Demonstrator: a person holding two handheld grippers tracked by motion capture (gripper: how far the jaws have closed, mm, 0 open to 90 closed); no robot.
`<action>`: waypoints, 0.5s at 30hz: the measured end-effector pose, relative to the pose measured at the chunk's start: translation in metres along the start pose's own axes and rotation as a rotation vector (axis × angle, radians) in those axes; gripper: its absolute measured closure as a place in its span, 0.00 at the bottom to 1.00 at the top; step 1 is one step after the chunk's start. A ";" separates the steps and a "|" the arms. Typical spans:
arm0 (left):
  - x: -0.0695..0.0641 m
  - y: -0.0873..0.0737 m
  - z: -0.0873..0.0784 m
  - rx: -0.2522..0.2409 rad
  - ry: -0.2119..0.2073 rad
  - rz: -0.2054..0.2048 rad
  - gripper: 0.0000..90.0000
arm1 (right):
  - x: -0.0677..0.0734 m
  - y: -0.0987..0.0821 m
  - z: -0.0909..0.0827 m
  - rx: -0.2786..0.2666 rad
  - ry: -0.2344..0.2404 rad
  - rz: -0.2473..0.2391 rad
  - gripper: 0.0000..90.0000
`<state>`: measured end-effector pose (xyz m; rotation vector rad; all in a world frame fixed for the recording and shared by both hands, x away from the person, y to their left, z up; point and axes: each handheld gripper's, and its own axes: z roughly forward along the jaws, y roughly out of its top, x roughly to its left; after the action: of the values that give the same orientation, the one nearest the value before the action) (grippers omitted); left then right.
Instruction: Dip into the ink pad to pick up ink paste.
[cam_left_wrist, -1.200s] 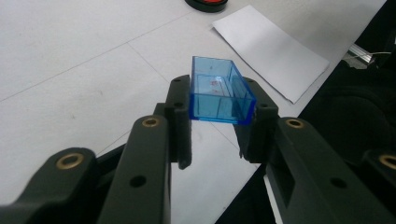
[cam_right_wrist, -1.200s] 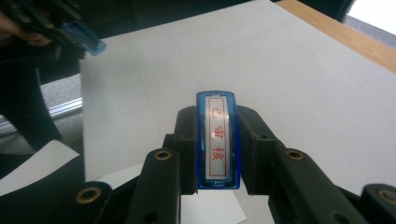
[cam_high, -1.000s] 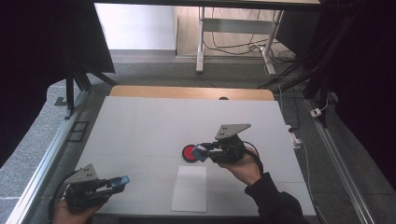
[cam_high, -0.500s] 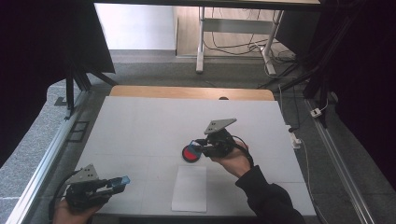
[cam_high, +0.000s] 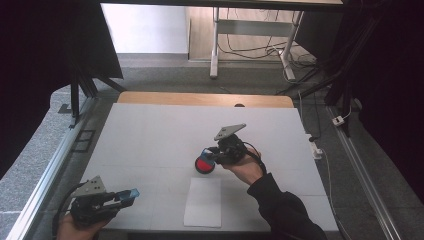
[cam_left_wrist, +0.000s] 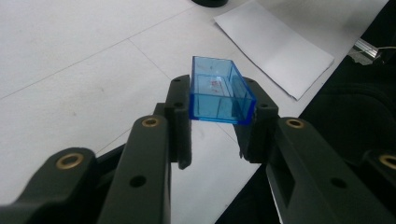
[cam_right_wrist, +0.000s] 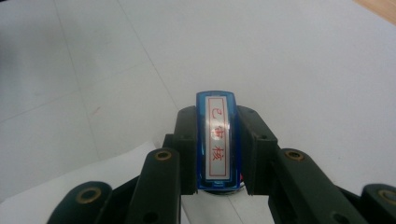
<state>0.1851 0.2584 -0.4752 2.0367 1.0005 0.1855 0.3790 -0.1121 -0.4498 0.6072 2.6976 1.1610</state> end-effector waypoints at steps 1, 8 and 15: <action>0.000 0.000 0.000 0.000 -0.001 -0.001 0.76 | -0.001 0.000 0.004 0.020 -0.005 -0.003 0.79; 0.000 0.000 0.000 -0.001 0.000 -0.005 0.76 | -0.005 -0.001 0.014 0.041 -0.009 0.004 0.79; 0.001 0.000 0.000 0.000 0.000 -0.006 0.76 | -0.009 -0.002 0.023 0.064 -0.015 0.009 0.79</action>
<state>0.1854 0.2589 -0.4753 2.0332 1.0067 0.1820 0.3926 -0.1020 -0.4673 0.6355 2.7313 1.0715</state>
